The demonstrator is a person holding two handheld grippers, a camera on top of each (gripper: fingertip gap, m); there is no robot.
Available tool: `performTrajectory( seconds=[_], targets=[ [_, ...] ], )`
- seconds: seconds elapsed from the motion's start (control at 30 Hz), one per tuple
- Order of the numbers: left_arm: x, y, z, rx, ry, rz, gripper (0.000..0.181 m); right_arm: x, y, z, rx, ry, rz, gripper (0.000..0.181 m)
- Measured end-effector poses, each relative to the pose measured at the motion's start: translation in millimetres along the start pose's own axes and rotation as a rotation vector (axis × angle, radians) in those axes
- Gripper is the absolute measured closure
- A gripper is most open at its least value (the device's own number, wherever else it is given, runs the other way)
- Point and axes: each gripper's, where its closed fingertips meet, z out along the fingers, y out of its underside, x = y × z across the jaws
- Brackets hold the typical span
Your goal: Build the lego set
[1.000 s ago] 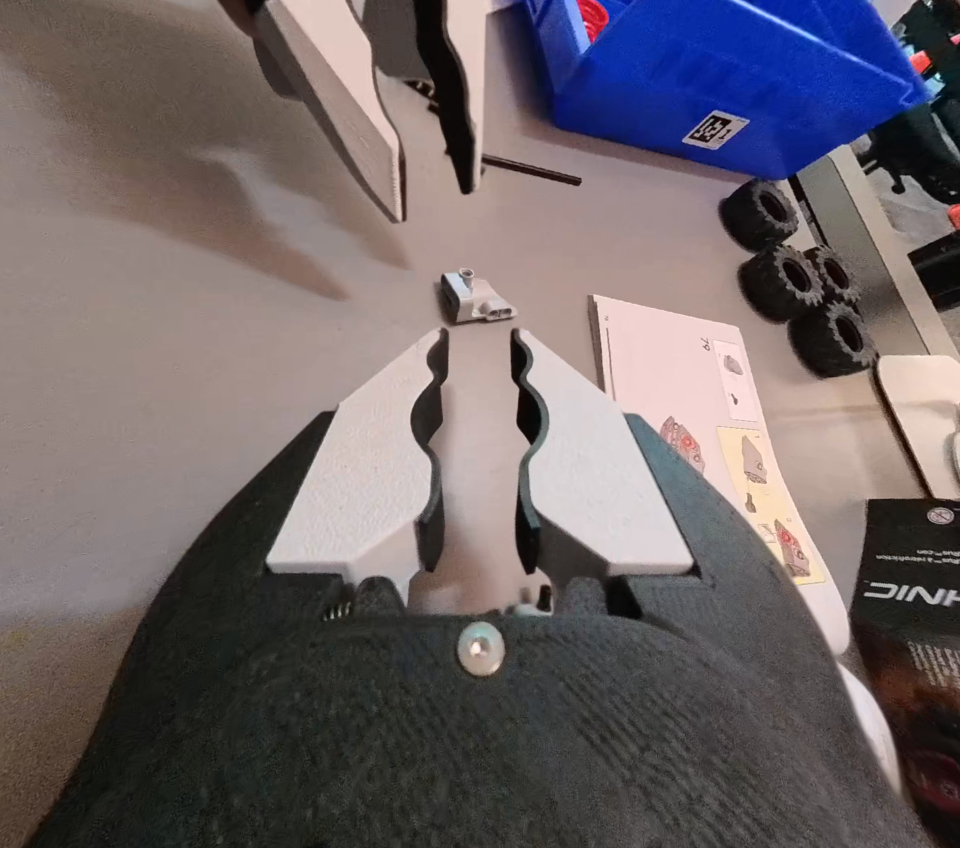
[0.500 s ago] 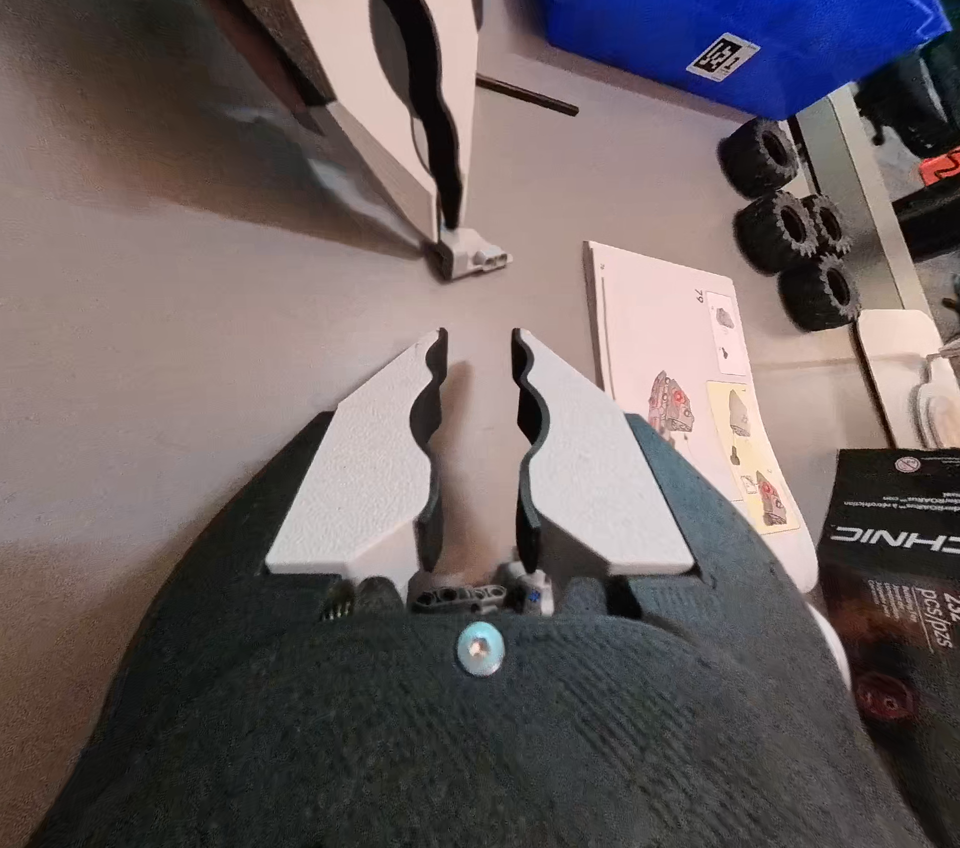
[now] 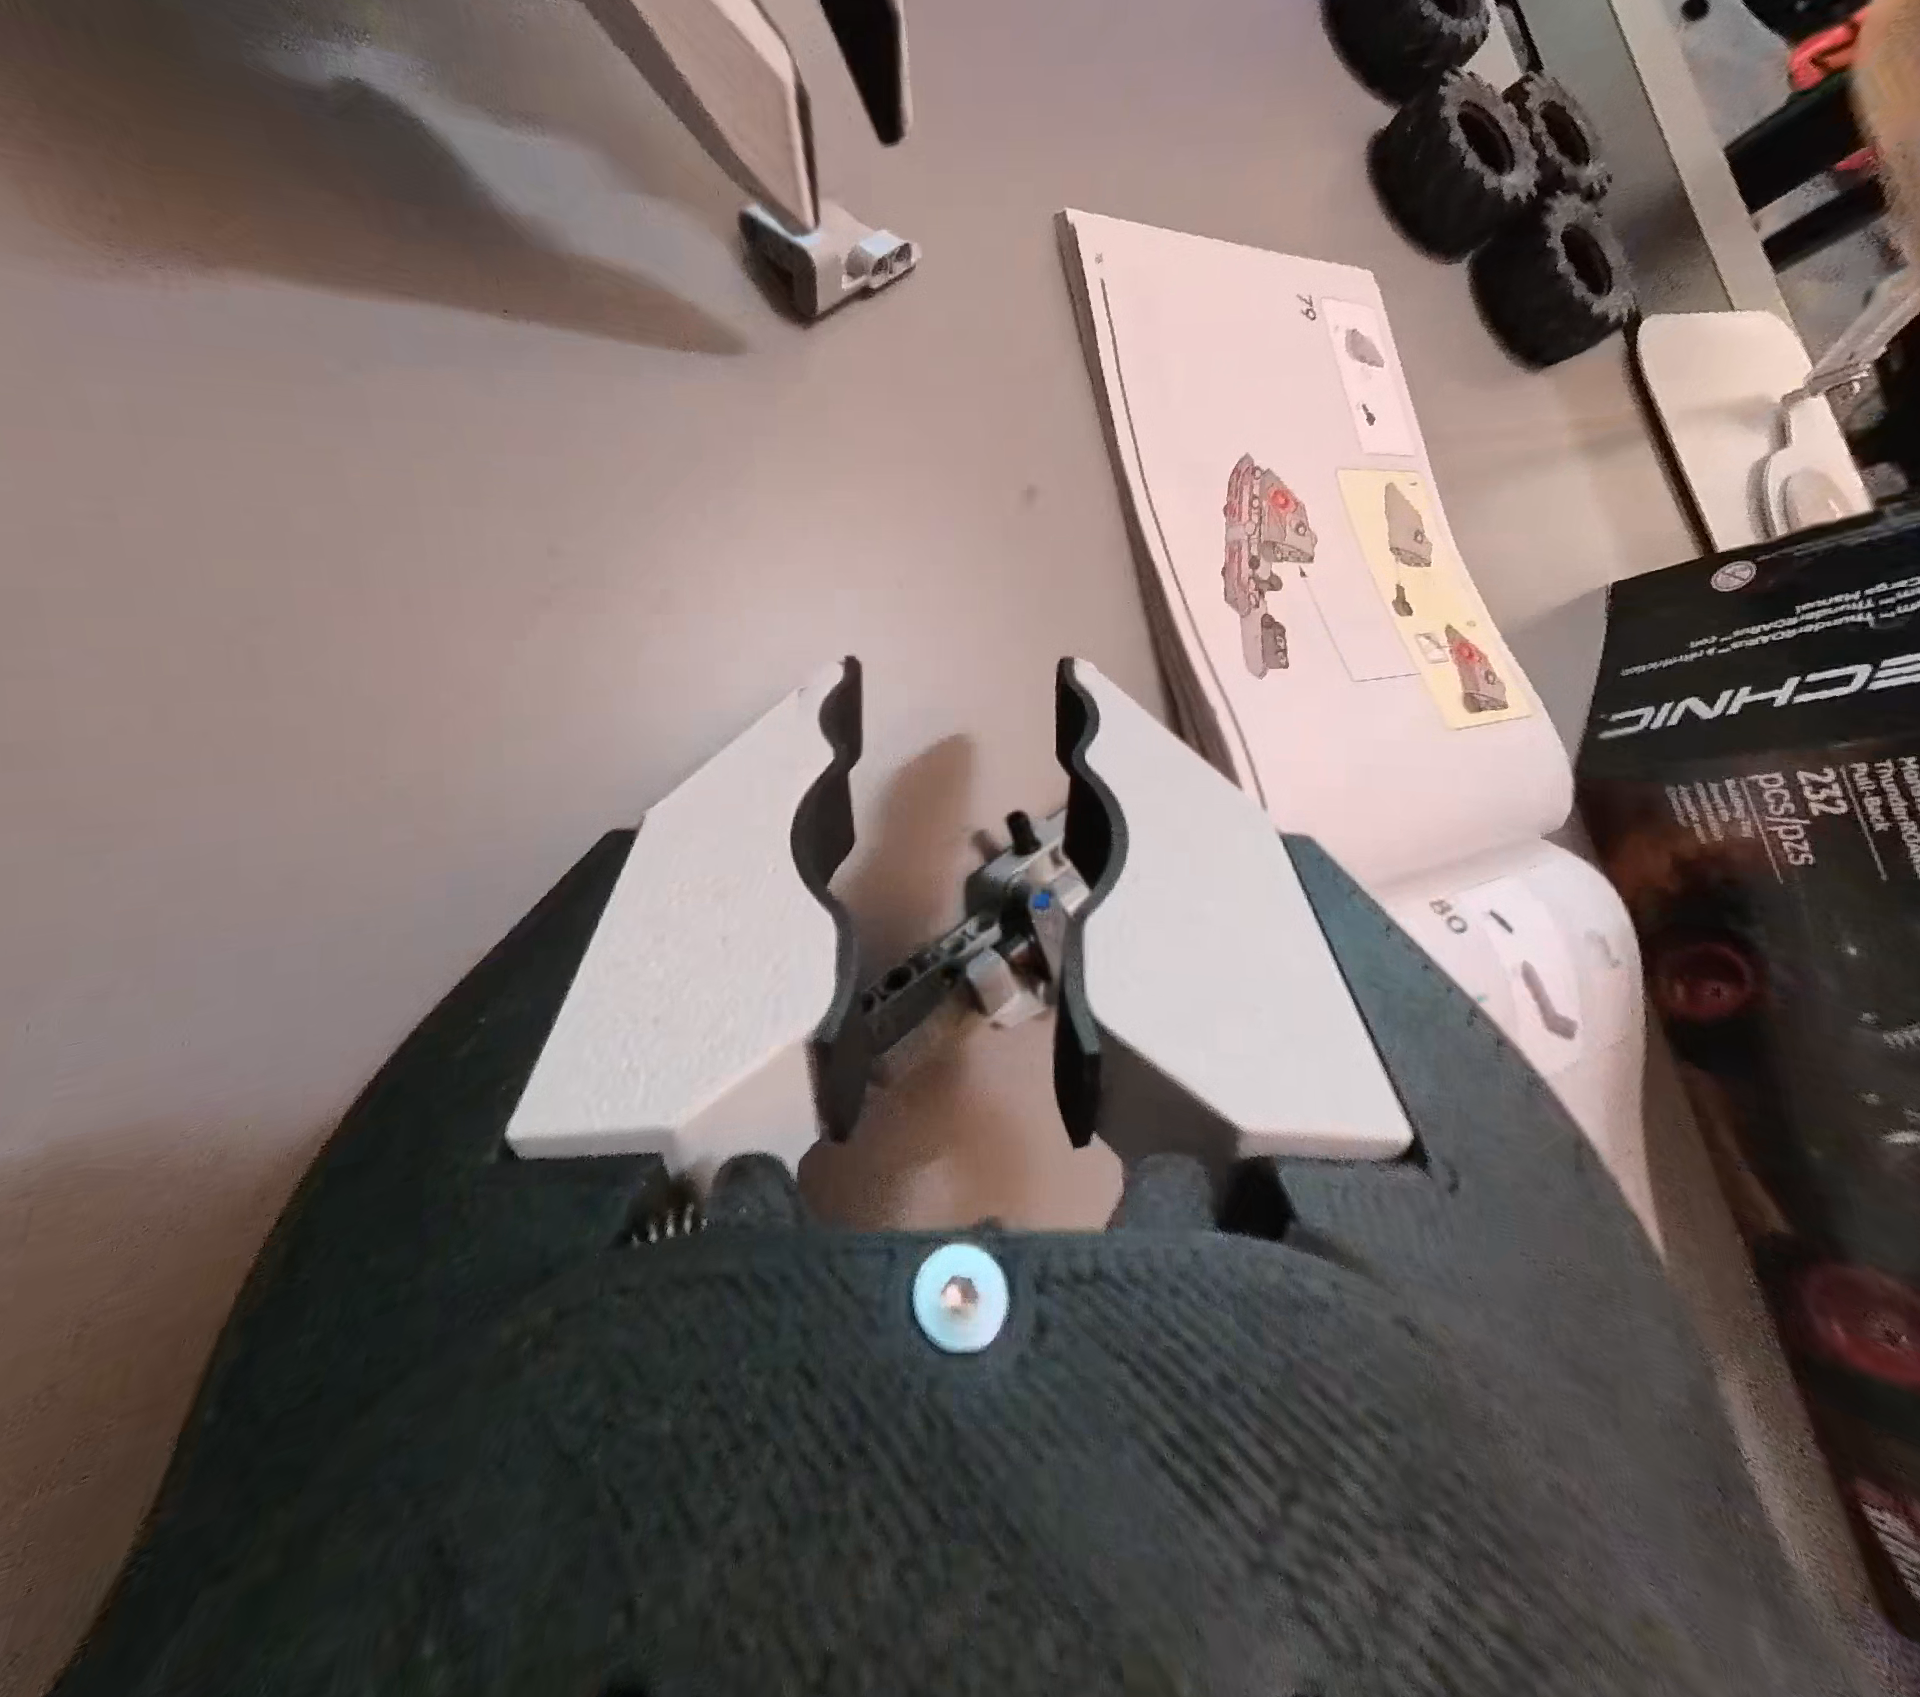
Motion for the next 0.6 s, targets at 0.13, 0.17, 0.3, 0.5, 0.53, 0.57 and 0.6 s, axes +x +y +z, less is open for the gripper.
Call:
performTrajectory(
  seconds=[0.13, 0.17, 0.3, 0.5, 0.53, 0.57, 0.6],
  targets=[
    [4.6, 8.7, 15.7, -0.089, 0.028, 0.017, 0.164, 10.0, 23.7, 2.2, -0.084, 0.062, 0.003, 0.149],
    [1.9, 14.2, 17.9, -0.128, 0.005, 0.028, 0.172, 13.5, 26.5, 1.9, -0.092, 0.075, 0.007, 0.151],
    [8.5, 17.4, 18.2, -0.139, 0.019, 0.072, 0.177, 23.4, 36.1, 0.7, -0.111, 0.100, 0.041, 0.158],
    [26.9, 16.4, 16.0, -0.102, 0.144, 0.052, 0.177, 32.3, 48.6, -5.2, -0.131, 0.137, 0.104, 0.162],
    [29.5, 15.8, 15.7, -0.094, 0.158, 0.050, 0.177, 33.9, 51.7, -7.3, -0.142, 0.146, 0.104, 0.162],
    [33.5, 14.4, 15.2, -0.084, 0.179, 0.050, 0.177, 35.7, 55.3, -9.9, -0.157, 0.158, 0.113, 0.162],
    [38.7, 11.8, 14.4, -0.065, 0.208, 0.053, 0.177, 36.7, 58.6, -12.6, -0.171, 0.165, 0.122, 0.162]
  ],
)
